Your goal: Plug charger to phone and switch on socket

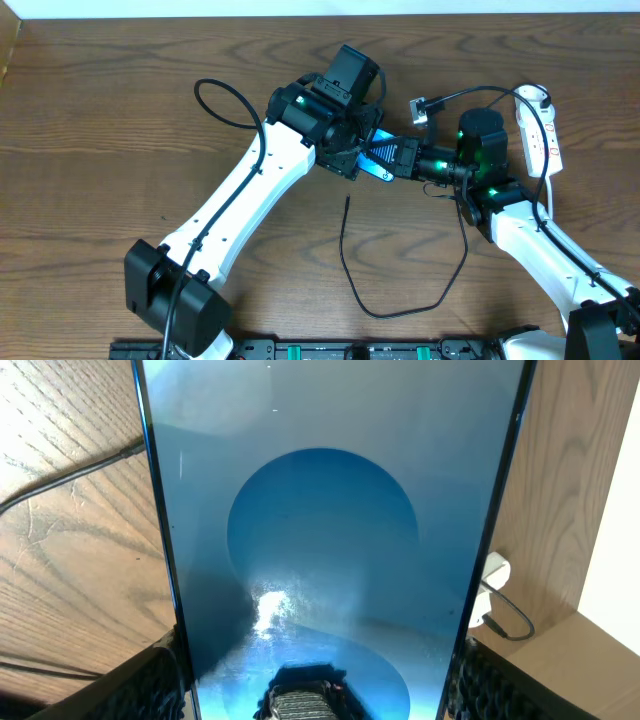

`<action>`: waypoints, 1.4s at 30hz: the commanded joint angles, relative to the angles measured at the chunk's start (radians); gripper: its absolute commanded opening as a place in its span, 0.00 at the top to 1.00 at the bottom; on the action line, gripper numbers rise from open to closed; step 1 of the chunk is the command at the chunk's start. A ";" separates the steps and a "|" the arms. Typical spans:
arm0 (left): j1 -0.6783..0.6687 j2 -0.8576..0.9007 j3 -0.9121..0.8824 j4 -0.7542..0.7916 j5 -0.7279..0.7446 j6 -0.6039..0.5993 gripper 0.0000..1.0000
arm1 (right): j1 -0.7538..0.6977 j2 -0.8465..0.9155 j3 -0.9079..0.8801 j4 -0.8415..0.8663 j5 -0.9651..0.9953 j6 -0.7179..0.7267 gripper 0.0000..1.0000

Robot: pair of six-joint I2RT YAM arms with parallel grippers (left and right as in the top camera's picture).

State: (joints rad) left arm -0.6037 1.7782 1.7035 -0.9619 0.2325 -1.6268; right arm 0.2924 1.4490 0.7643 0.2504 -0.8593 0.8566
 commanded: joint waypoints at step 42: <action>0.000 -0.260 -0.004 -0.005 -0.234 0.137 0.06 | -0.148 0.002 0.013 0.092 -0.167 0.905 0.99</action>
State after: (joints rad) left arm -0.6041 1.5143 1.7027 -0.9615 0.0452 -1.5143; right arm 0.1440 1.4559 0.7631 0.2855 -0.9081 1.4666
